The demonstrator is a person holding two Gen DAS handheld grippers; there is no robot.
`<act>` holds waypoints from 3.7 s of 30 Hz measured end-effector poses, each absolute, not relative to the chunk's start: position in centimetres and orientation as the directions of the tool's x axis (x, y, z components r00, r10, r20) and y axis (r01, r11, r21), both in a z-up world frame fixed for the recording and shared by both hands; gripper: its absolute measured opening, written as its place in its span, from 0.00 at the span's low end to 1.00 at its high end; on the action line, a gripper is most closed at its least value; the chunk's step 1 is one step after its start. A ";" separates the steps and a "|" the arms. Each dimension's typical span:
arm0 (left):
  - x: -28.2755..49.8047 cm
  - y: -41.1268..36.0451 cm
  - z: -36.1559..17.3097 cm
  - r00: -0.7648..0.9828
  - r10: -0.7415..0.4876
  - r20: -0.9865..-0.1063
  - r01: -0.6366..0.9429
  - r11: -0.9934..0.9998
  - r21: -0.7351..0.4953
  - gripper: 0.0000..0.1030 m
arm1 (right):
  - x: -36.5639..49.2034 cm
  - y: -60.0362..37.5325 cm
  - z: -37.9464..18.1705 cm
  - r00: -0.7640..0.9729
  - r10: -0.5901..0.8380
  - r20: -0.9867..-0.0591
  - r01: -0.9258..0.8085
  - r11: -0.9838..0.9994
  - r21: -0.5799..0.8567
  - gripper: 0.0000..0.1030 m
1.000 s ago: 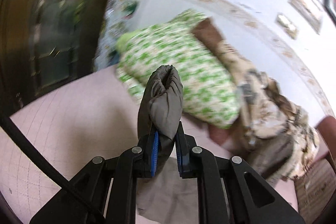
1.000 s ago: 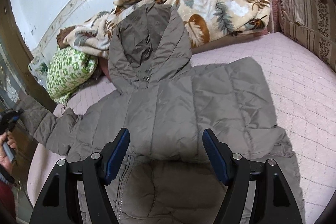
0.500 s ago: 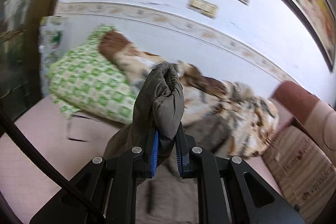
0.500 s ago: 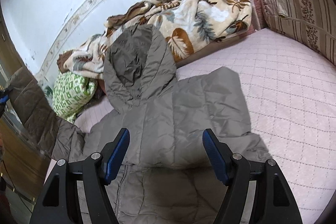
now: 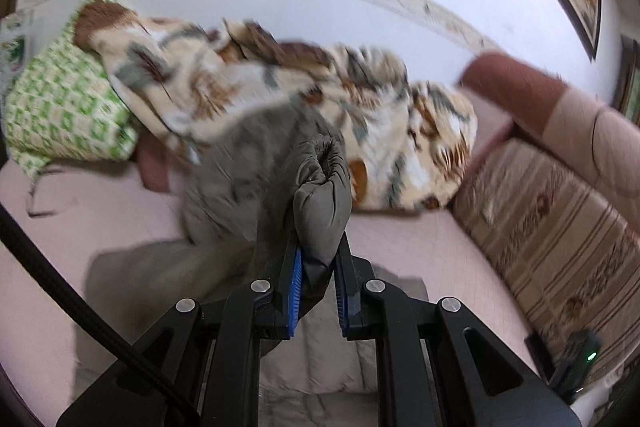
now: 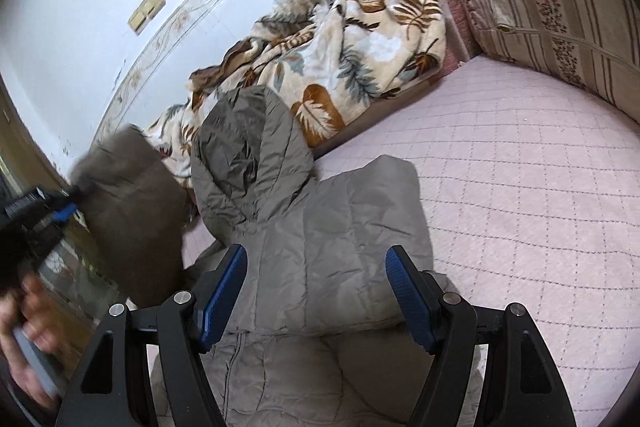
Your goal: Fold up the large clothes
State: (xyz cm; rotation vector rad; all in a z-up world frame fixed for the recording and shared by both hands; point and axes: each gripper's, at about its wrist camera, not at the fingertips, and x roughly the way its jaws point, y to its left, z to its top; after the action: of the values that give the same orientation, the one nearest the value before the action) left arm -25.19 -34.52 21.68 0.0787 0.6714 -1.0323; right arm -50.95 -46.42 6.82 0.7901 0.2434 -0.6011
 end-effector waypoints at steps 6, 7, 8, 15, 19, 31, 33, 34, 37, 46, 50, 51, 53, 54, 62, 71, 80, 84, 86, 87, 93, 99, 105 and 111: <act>-28.1 -37.9 13.8 0.262 -0.708 -0.656 0.826 0.516 -0.228 0.14 | -51.7 -47.0 6.9 0.809 -0.418 -0.413 0.586 0.535 0.608 0.74; -28.3 -38.3 12.7 0.251 -0.700 -0.669 0.827 0.514 -0.227 0.14 | -51.7 -47.0 7.0 0.810 -0.419 -0.411 0.586 0.535 0.609 0.74; -28.6 -38.8 11.3 0.232 -0.691 -0.684 0.829 0.509 -0.233 0.14 | -51.7 -47.1 7.0 0.810 -0.419 -0.410 0.585 0.534 0.610 0.74; -30.9 -40.4 6.6 0.065 -0.623 -0.780 0.861 0.430 -0.272 0.53 | -51.0 -47.4 6.9 0.812 -0.404 -0.420 0.582 0.531 0.615 0.74; -31.6 -36.9 9.6 0.090 -0.680 -0.728 0.895 0.375 -0.240 0.61 | -50.6 -47.6 6.6 0.822 -0.390 -0.415 0.569 0.522 0.636 0.74; -16.9 -21.5 9.7 0.498 -0.495 -0.712 0.689 0.724 -0.022 0.72 | -45.8 -49.3 0.9 0.892 -0.161 -0.423 0.452 0.376 0.809 0.69; -14.7 -20.3 8.5 0.483 -0.509 -0.713 0.657 0.748 -0.089 0.71 | -44.6 -49.2 0.5 0.875 -0.168 -0.454 0.482 0.388 0.786 0.69; -13.9 -19.7 7.9 0.480 -0.523 -0.704 0.645 0.754 -0.121 0.71 | -44.2 -49.2 0.5 0.870 -0.171 -0.462 0.490 0.399 0.775 0.68; -13.1 -19.5 6.6 0.484 -0.533 -0.694 0.627 0.764 -0.150 0.71 | -42.4 -49.2 0.3 0.854 -0.179 -0.489 0.516 0.420 0.747 0.62; -11.9 -21.8 5.3 0.469 -0.519 -0.715 0.651 0.750 -0.118 0.72 | -39.8 -48.6 1.5 0.762 -0.310 -0.568 0.639 0.500 0.585 0.21; -11.3 -22.1 4.5 0.463 -0.479 -0.745 0.637 0.765 -0.096 0.72 | -40.1 -47.8 2.6 0.599 -0.482 -0.639 0.787 0.503 0.358 0.21; -11.2 -22.3 4.0 0.460 -0.463 -0.758 0.636 0.767 -0.084 0.73 | -39.7 -47.9 1.9 0.574 -0.476 -0.666 0.799 0.503 0.329 0.21; -11.1 -22.5 3.3 0.461 -0.441 -0.770 0.632 0.772 -0.064 0.76 | -39.0 -48.2 0.4 0.556 -0.439 -0.706 0.803 0.502 0.320 0.22; -11.0 -22.4 3.1 0.461 -0.441 -0.770 0.631 0.773 -0.064 0.76 | -38.9 -48.4 0.0 0.552 -0.428 -0.716 0.804 0.502 0.319 0.22; -11.6 -21.6 4.9 0.500 -0.462 -0.732 0.627 0.777 -0.062 0.76 | -40.5 -48.6 1.5 0.574 -0.425 -0.700 0.795 0.495 0.352 0.30; -14.1 -22.4 7.3 0.575 -0.506 -0.643 0.663 0.749 0.003 0.76 | -40.0 -44.9 6.4 0.607 -0.588 -0.535 0.778 0.578 0.247 0.31; -13.3 -24.2 4.0 0.519 -0.439 -0.734 0.675 0.737 0.037 0.79 | -36.2 -45.9 2.3 0.568 -0.473 -0.673 0.757 0.621 0.203 0.31; -12.8 -23.8 3.5 0.500 -0.441 -0.745 0.666 0.746 0.004 0.82 | -35.4 -45.9 1.1 0.539 -0.461 -0.705 0.756 0.633 0.164 0.31; -12.9 -23.6 3.8 0.508 -0.448 -0.736 0.663 0.749 0.002 0.82 | -35.4 -45.7 1.1 0.539 -0.466 -0.702 0.756 0.635 0.159 0.32; -13.1 -23.4 4.2 0.512 -0.455 -0.729 0.661 0.751 -0.004 0.82 | -35.6 -45.7 1.3 0.547 -0.463 -0.697 0.753 0.636 0.169 0.32; -15.3 -22.7 7.0 0.517 -0.555 -0.651 0.688 0.722 -0.069 0.82 | -37.5 -44.4 5.5 0.626 -0.479 -0.616 0.721 0.657 0.222 0.40; -18.3 -24.6 6.7 0.518 -0.557 -0.650 0.751 0.659 0.034 0.82 | -33.2 -47.0 12.3 0.658 -0.465 -0.593 0.677 0.710 0.195 0.42; -18.9 -25.1 6.6 0.541 -0.554 -0.632 0.760 0.645 0.084 0.82 | -24.9 -52.2 20.3 0.685 -0.430 -0.588 0.652 0.721 0.232 0.54; -18.3 -25.1 6.4 0.530 -0.556 -0.641 0.761 0.644 0.070 0.82 | -16.2 -59.1 23.2 0.601 -0.483 -0.636 0.721 0.671 0.172 0.61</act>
State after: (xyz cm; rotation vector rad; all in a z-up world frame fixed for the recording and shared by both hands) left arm -18.28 -25.14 6.41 0.3650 0.6218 -0.8071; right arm -16.23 -59.05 23.16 0.4411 0.5896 -0.7242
